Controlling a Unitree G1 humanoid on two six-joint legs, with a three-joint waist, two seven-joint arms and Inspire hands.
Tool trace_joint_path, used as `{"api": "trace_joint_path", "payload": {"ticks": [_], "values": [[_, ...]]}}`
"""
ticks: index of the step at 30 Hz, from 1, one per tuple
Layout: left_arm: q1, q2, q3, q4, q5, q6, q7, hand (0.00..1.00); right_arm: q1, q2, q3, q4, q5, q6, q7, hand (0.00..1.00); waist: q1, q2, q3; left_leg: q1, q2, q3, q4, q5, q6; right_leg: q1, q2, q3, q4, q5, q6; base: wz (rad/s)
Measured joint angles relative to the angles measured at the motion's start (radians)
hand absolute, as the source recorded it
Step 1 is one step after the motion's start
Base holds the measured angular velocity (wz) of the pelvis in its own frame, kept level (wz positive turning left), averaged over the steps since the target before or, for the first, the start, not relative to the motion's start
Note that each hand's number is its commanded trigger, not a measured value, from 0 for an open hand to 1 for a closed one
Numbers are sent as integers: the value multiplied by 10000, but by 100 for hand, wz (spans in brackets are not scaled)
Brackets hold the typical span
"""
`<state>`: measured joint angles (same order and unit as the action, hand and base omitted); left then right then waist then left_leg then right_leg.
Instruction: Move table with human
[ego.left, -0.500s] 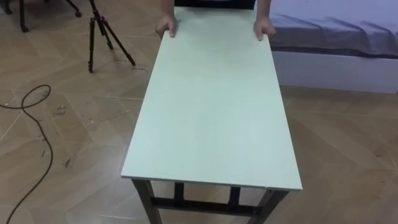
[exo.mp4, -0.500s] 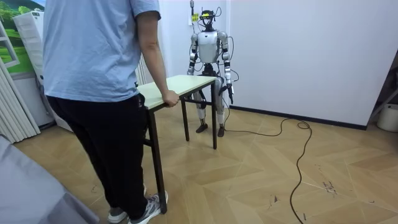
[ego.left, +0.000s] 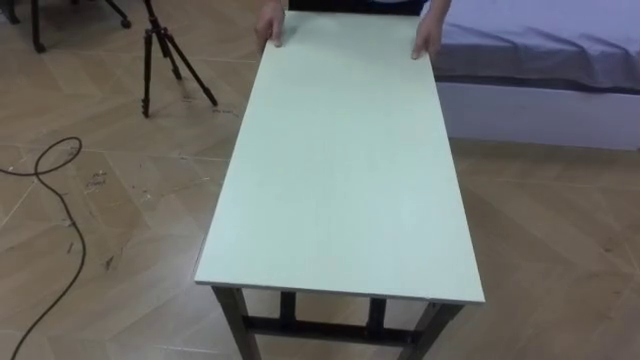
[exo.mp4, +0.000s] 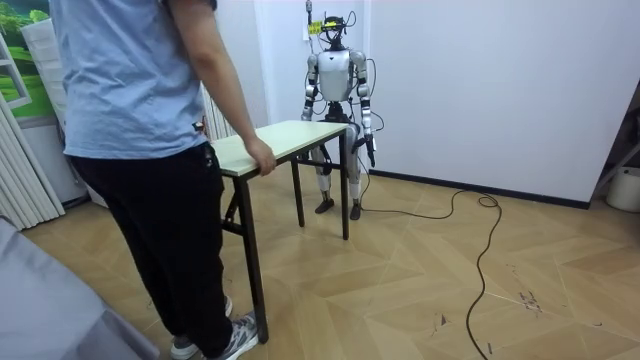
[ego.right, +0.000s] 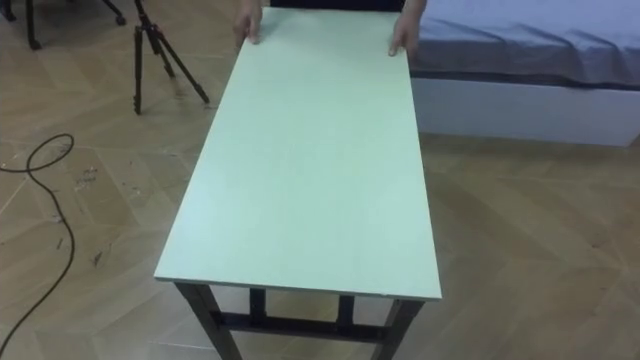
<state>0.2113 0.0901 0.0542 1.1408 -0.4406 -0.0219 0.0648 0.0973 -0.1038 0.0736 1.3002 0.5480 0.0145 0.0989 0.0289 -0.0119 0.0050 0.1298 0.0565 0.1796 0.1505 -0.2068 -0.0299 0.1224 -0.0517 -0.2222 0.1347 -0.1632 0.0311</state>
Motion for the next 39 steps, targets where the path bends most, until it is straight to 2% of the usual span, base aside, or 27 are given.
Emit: {"api": "trace_joint_path", "payload": {"ticks": [7,9,10,12,13,17,20,26,30,31,39], "values": [[-59,51,-116,1,-1375,98,-837,0,-66,-50,-172,-81,-2,82,479,0,-20,32,-44,-66,0,20,31,0,0,-24,-7,16,23,1,-1,0],[-101,55,-163,1,-1474,99,-1031,0,-103,-52,-248,-144,-2,81,614,0,-39,53,-29,-61,0,17,60,0,0,-12,-13,16,34,1,-1,0],[-122,54,-195,-8,-1570,99,-1167,0,-89,-57,-302,-267,9,82,704,0,-52,35,3,-85,0,20,113,0,0,-47,-22,9,36,1,-1,0],[-169,56,-315,-91,-2015,111,-1340,0,-44,-89,-298,-733,9,93,846,0,-111,51,-10,-227,0,20,157,-2,1,-173,-32,-5,54,-3,-4,2],[-145,64,-407,-315,-2331,163,-1439,0,-34,-106,-299,-1164,24,86,966,0,-185,80,-42,-332,3,18,173,0,4,-270,-31,0,71,-2,-5,0],[-48,128,-603,-855,-2802,167,-1708,0,-18,-138,-298,-1910,128,80,1329,0,-222,84,-34,-341,4,19,174,1,6,-364,-40,3,166,-3,-9,0],[198,234,-819,-1517,-3319,153,-2146,0,-2,-160,-294,-2386,1000,71,1475,0,-226,78,-34,-358,1,31,163,1,5,-374,-41,0,158,-4,-8,0],[264,301,-1267,-1899,-4058,166,-2505,0,8,-183,-212,-2797,1236,76,1725,0,-212,70,-21,-335,3,70,153,2,5,-375,-43,2,156,-4,-8,0],[718,395,-1569,-3365,-4820,258,-2739,0,469,-159,-163,-4113,1260,124,1807,0,-236,101,12,-364,-3,91,149,1,5,-367,-55,8,172,-4,-8,0],[810,395,-1651,-3846,-5113,261,-2925,0,665,-146,-152,-4459,1326,248,1777,0,-227,113,18,-365,-4,91,147,1,5,-364,-56,5,177,-4,-7,0],[969,486,-2349,-5680,-6308,292,-3621,0,1258,-222,239,-5520,2495,347,1840,0,-327,130,33,-426,-3,92,142,2,5,-379,-58,7,199,-23,-7,0]]}}
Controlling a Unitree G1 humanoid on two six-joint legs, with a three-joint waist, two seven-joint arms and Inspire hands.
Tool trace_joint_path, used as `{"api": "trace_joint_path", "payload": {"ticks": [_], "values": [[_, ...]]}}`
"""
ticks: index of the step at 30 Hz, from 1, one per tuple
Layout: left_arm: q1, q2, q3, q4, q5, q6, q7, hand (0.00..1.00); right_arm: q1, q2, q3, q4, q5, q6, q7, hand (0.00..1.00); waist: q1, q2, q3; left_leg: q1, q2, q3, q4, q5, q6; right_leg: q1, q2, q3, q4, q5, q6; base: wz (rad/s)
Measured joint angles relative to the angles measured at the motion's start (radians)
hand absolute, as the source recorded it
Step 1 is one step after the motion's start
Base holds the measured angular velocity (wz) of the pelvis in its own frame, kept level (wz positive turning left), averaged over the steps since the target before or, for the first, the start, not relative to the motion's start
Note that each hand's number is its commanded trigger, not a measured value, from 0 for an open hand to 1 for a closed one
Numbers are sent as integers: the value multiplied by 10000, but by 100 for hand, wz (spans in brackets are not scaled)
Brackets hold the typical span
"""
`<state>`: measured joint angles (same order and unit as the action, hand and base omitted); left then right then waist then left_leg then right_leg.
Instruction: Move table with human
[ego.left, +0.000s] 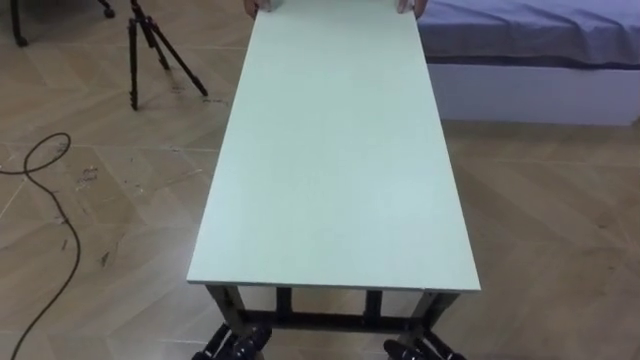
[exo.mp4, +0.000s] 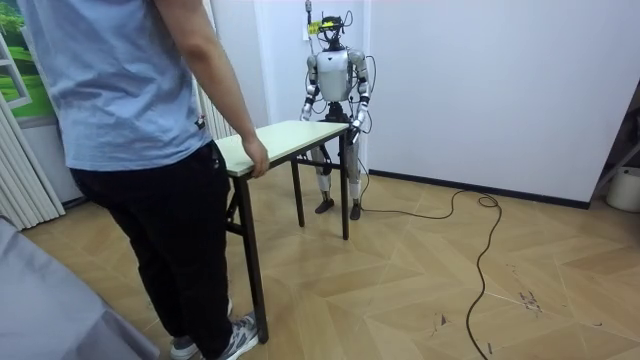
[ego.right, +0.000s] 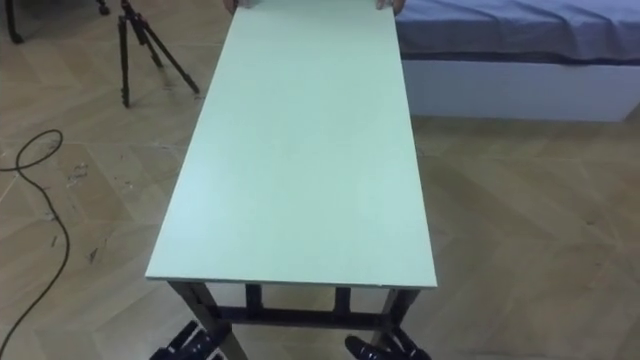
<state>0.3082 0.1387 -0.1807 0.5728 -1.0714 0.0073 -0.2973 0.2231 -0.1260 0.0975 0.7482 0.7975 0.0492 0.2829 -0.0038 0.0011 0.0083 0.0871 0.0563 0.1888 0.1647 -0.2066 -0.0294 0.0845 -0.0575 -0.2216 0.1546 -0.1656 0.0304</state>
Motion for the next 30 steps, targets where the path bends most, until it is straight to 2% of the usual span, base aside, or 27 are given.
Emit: {"api": "trace_joint_path", "payload": {"ticks": [5,9,13,19,21,24,26,28,30], "values": [[87,69,-42,-190,26,1,-31,0,267,-6,53,-644,281,170,4,0,-27,-73,53,-69,-2,-7,13,1,0,-36,2,-18,-10,-1,1,0],[151,146,-82,-442,-266,2,-26,0,454,-248,383,-1308,295,225,3,0,-114,-94,77,-221,-5,-14,43,2,3,-218,-9,-14,42,0,0,0],[482,269,-111,-1153,-379,141,43,0,723,-475,510,-2138,298,534,-29,0,-152,-108,86,-238,-1,4,51,5,5,-348,-21,23,155,-1,0,-2],[538,443,-293,-1487,-376,154,47,0,739,-686,972,-2400,758,534,-29,0,-159,-135,107,-240,0,-3,71,8,12,-345,-22,1,161,0,-2,0],[533,520,-485,-1948,-376,152,31,0,739,-811,1167,-2503,783,535,-28,0,-162,-144,106,-241,4,-4,78,8,12,-346,-22,-13,168,0,-2,0],[310,518,-840,-2552,-372,150,-205,0,734,-954,1478,-3141,785,469,349,0,-163,-136,86,-230,5,-2,77,8,12,-337,-21,-19,166,0,-2,0],[174,539,-1096,-2730,-379,159,-283,0,698,-909,1778,-3698,834,344,705,0,-164,-144,15,-229,6,-3,81,8,11,-341,-18,-23,163,0,-2,0],[170,701,-1541,-2950,-371,177,-379,0,518,-901,2253,-3953,875,263,1275,0,-158,-184,-52,-211,5,-7,79,8,11,-328,-20,-38,164,0,-2,0],[174,795,-1738,-3036,-364,236,-398,0,440,-903,2446,-3971,868,267,1601,0,-129,-215,-48,-212,6,-13,78,8,11,-329,-20,-37,166,1,-3,0]]}}
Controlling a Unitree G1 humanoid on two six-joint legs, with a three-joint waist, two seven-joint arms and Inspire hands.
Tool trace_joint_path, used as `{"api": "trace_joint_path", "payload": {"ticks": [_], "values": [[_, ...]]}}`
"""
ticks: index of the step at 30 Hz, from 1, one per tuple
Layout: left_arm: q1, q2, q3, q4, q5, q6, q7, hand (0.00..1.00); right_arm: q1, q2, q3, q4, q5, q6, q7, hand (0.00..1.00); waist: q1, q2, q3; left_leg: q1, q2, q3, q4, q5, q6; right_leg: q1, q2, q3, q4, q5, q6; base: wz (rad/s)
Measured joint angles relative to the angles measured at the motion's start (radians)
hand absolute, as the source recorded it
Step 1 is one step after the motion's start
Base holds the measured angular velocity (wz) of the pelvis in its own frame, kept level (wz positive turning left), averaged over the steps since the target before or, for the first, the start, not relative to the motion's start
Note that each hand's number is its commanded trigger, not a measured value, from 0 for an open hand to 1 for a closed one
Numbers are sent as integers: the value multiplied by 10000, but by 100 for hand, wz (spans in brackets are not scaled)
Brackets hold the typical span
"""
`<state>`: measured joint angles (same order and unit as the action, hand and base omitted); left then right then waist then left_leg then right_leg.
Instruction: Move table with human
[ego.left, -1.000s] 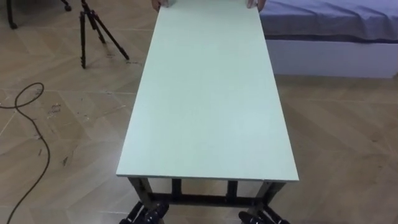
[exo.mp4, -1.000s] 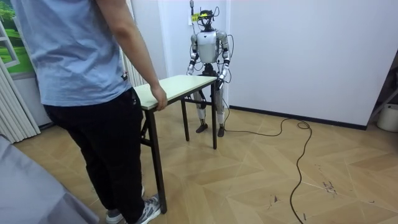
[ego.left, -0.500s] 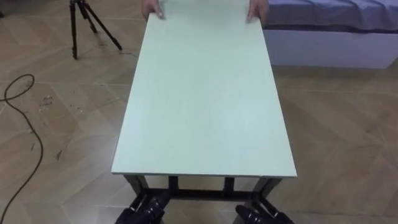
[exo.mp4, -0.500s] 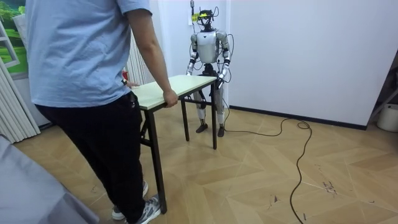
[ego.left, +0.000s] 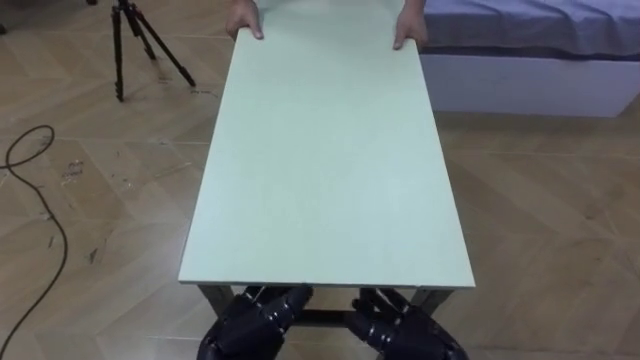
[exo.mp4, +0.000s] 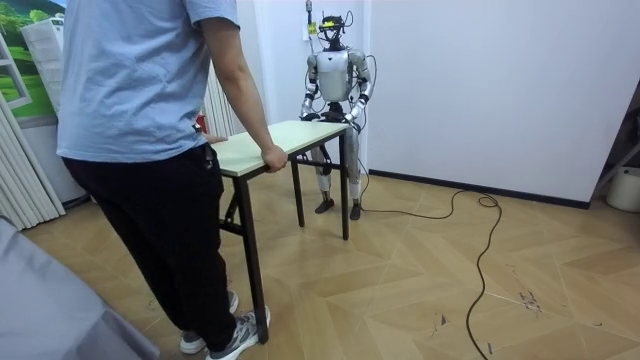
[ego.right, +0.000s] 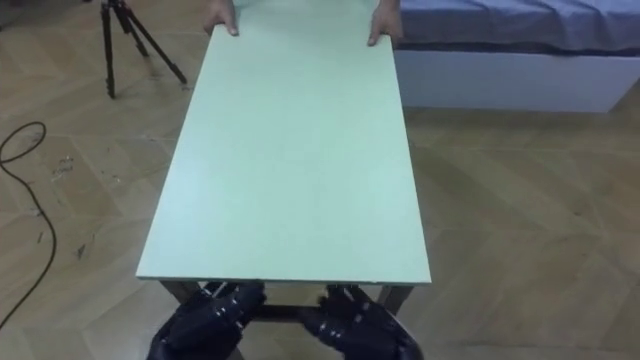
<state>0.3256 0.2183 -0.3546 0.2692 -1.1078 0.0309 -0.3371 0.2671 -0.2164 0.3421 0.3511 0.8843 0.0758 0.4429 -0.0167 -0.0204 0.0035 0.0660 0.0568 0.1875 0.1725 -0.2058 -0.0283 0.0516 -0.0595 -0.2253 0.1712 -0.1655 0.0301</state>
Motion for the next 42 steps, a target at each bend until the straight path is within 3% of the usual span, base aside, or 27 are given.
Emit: {"api": "trace_joint_path", "payload": {"ticks": [11,21,24,30,35,42], "values": [[44,180,-422,-317,-1,66,-2,0,84,-171,542,-489,-216,91,614,0,6,123,67,-24,16,-2,-36,-1,-1,-14,0,-29,126,1,-2,0],[36,291,-545,-359,0,65,-16,0,74,-227,674,-534,-150,94,599,0,4,134,44,-20,15,-3,-41,-1,-1,-27,0,-42,148,1,-2,0],[-37,288,-520,-358,-23,52,-16,0,54,-283,668,-534,236,96,555,0,3,107,27,-10,15,-10,-37,0,0,-24,-1,-23,151,1,-2,0],[-73,244,-392,-358,-1292,35,-15,0,55,-359,652,-555,1516,132,541,0,-23,50,-1,6,15,-14,-16,1,2,-2,-7,12,161,1,-2,0],[-27,258,-377,-358,-1940,46,-15,0,88,-358,658,-589,2304,290,474,0,19,13,43,3,4,-4,-8,5,10,-1,-21,20,168,1,-2,0],[-50,255,-372,-358,-1992,-67,-15,0,169,-362,696,-743,3009,349,232,0,195,46,68,12,5,-2,-12,5,9,-9,-19,18,180,2,-3,0]]}}
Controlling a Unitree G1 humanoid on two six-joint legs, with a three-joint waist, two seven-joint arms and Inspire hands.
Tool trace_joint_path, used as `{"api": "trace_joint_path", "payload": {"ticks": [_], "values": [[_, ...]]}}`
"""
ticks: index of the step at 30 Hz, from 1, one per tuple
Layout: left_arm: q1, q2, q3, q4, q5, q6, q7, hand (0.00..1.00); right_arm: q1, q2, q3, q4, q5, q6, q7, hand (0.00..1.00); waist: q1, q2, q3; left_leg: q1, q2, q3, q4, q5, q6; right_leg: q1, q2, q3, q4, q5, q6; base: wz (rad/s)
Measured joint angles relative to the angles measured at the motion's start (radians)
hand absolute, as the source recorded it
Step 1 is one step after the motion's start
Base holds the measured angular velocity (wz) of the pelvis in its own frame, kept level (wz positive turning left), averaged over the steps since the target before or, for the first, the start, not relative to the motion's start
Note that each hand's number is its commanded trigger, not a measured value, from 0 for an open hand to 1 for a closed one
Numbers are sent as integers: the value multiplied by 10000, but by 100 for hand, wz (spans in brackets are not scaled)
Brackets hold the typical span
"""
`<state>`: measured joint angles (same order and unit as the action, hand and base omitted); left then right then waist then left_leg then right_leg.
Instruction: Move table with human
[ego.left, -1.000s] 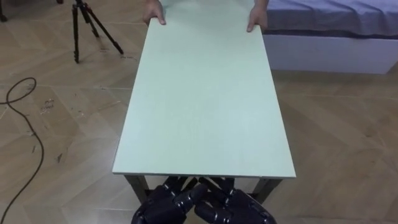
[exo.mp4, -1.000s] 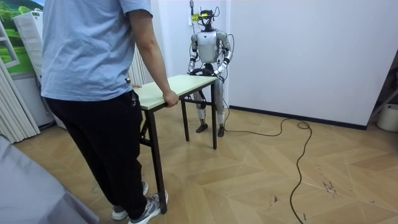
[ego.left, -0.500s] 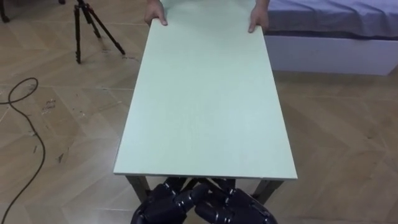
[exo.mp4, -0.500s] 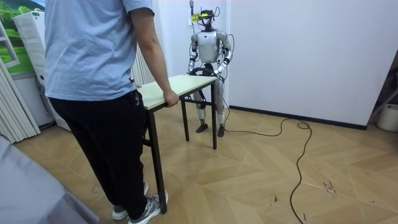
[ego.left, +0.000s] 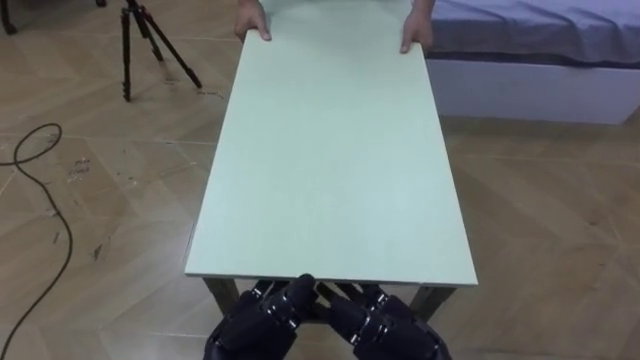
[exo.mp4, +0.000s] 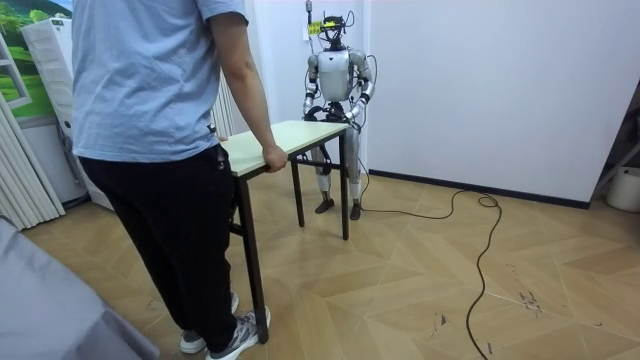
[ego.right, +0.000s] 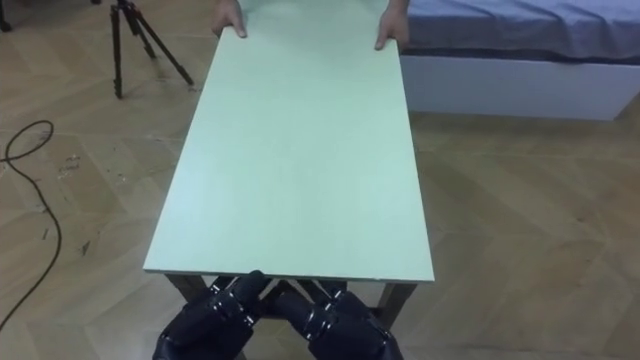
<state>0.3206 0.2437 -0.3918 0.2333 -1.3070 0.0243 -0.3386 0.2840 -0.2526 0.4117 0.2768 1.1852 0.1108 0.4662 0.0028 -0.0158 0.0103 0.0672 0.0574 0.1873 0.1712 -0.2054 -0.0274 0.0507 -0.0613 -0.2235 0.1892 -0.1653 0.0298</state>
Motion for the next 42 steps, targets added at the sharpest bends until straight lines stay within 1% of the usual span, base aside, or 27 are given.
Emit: {"api": "trace_joint_path", "payload": {"ticks": [3,7,10,12,13,17,21,22,27,31,37,42], "values": [[-12,-42,246,1,32,-7,19,0,18,14,-9,-63,3,0,-89,0,29,24,15,22,0,12,-11,0,0,20,2,-4,-1,0,0,0],[-64,-31,603,42,26,19,104,0,17,101,-30,-62,342,21,-91,0,28,154,99,70,0,19,-28,0,0,51,2,-5,0,0,0,0],[-64,-35,675,48,28,61,137,0,16,105,-112,-62,414,21,-91,0,25,228,134,74,1,17,-42,0,0,53,6,-5,-1,0,0,0],[-60,-38,746,54,26,143,163,0,18,122,-123,-62,591,37,-91,0,25,254,124,74,2,16,-43,0,0,53,9,2,-3,0,0,0],[-52,-36,771,55,21,145,190,0,19,129,-137,-62,740,100,-91,0,23,262,119,73,1,17,-44,1,0,52,10,7,-4,0,0,0],[-52,-88,773,81,-1,156,256,0,58,113,-150,-66,929,151,-103,0,24,277,107,81,0,16,-45,1,0,49,9,9,-2,0,0,0],[-48,-274,773,309,-261,210,340,0,60,152,-171,-110,1435,225,-377,0,24,295,74,122,-2,19,-38,2,2,49,8,8,5,0,0,0],[-47,-323,773,409,-359,211,380,0,62,149,-171,-110,1487,226,-421,0,23,292,54,124,-3,20,-31,3,2,50,6,8,8,0,0,0],[-19,-320,773,781,-359,215,522,0,68,148,-178,-110,1508,226,-603,0,39,291,16,153,-4,16,-15,6,6,83,6,10,11,0,0,0],[-32,-322,772,1043,-659,217,644,0,105,165,-256,-111,2271,225,-928,0,33,303,3,181,-6,4,-23,5,6,173,7,5,4,0,0,0],[-30,-343,774,1043,-769,215,939,0,115,194,-650,-111,2638,166,-1224,0,18,346,-3,180,-5,-1,-38,5,5,167,14,6,2,0,0,0],[-43,-344,777,1042,-744,209,961,0,136,230,-688,-111,2650,151,-1253,0,9,373,2,196,-6,1,-42,5,6,166,14,23,-2,0,0,-1]]}}
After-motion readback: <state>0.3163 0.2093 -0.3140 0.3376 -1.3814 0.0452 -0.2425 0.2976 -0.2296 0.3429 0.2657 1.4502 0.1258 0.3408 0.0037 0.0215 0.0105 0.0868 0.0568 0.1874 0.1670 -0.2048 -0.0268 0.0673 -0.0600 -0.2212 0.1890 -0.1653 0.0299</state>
